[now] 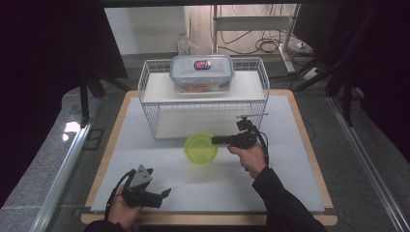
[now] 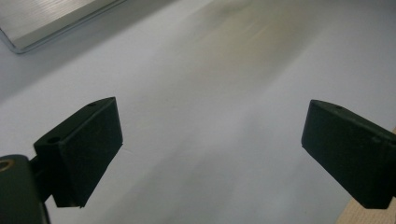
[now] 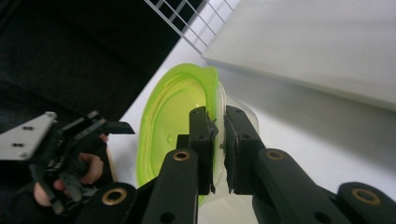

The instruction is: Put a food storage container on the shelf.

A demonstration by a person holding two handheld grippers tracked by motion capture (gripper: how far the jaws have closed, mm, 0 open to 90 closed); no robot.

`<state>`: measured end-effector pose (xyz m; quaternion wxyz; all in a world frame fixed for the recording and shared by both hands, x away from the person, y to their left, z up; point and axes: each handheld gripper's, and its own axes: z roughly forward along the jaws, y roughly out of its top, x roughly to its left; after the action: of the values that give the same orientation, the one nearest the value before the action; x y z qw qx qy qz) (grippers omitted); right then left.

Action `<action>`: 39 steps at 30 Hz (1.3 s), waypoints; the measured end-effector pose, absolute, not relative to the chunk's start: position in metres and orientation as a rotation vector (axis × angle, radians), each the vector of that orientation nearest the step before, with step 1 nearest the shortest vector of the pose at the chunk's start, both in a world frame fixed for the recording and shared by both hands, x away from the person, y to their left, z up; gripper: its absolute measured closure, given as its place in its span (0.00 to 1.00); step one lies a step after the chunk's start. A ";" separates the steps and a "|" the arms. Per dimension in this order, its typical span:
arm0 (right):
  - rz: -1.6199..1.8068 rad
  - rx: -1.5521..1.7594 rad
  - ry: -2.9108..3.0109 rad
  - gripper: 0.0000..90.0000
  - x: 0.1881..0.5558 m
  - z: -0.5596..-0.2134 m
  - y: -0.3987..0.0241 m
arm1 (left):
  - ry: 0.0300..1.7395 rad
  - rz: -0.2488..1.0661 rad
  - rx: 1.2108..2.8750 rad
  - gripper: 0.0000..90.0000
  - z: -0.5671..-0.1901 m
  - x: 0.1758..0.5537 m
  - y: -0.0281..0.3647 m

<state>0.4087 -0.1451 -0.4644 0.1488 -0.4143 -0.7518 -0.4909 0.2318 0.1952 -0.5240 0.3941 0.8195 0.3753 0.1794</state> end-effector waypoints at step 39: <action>-1.719 -1.089 -2.052 0.94 0.414 -0.323 -0.165 | 0.942 0.448 2.064 0.06 -0.523 0.232 0.196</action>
<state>0.4136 -0.1646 -0.3227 0.1254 -0.3739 -0.7044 -0.5902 0.2316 0.1959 -0.5232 0.4026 0.8169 0.3730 0.1775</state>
